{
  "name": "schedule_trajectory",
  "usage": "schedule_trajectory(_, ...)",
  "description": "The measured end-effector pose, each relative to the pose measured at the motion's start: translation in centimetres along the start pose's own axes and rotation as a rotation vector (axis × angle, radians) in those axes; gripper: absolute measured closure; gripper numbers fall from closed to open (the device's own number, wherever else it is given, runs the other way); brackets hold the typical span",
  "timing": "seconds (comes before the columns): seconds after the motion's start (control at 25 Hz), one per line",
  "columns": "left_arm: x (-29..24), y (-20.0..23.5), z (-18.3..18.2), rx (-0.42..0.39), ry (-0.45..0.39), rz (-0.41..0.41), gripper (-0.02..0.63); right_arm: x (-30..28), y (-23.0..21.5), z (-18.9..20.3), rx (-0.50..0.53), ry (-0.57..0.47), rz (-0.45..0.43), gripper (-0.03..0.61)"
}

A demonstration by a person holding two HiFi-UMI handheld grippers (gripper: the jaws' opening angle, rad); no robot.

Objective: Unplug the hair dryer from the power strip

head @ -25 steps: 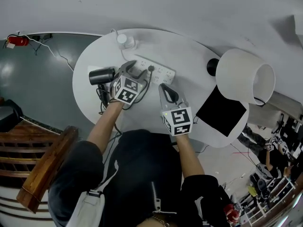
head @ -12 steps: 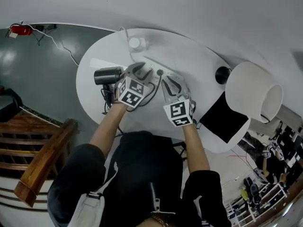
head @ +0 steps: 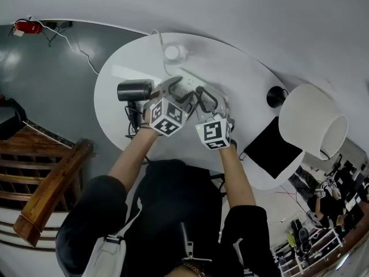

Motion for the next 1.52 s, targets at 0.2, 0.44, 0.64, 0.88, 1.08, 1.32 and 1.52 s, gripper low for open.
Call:
schedule_trajectory(0.2, -0.1, 0.0, 0.2, 0.011, -0.003, -0.002, 0.374, -0.8, -0.5, 0.6, -0.074, -0.006, 0.001, 0.505)
schedule_trajectory(0.44, -0.1, -0.1, 0.3, 0.016, -0.009, -0.006, 0.373, -0.8, -0.6, 0.1, -0.072, 0.003, -0.01, 0.509)
schedule_trajectory(0.64, -0.2, 0.0, 0.2, 0.016, -0.004, -0.014, 0.37, -0.8, -1.3, 0.4, -0.222, -0.037, -0.038, 0.511)
schedule_trajectory(0.88, -0.2, -0.1, 0.2, 0.016, -0.006, -0.013, 0.368, -0.7, -1.0, 0.2, -0.193, -0.019, 0.036, 0.518)
schedule_trajectory(1.08, -0.2, -0.1, 0.1, 0.016, -0.005, -0.01, 0.368, -0.6, -0.3, -0.1, -0.059, 0.022, 0.063, 0.523)
schedule_trajectory(1.32, -0.2, 0.0, 0.1, 0.012, -0.009, -0.008, 0.368, -0.6, -1.3, 0.0, -0.23, -0.008, -0.003, 0.523)
schedule_trajectory(1.52, 0.0, -0.1, -0.1, 0.014, -0.014, -0.01, 0.368, -0.3, -1.5, -0.3, -0.24, 0.006, -0.007, 0.523)
Point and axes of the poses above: the fingertips, and each gripper's own axes: x backward along the fingers, y to its left, z out of its underside, the point moved 3 cm from there along x, backward along the fingers, and after that the axes turned 12 degrees about -z, right-handed, at the moved point
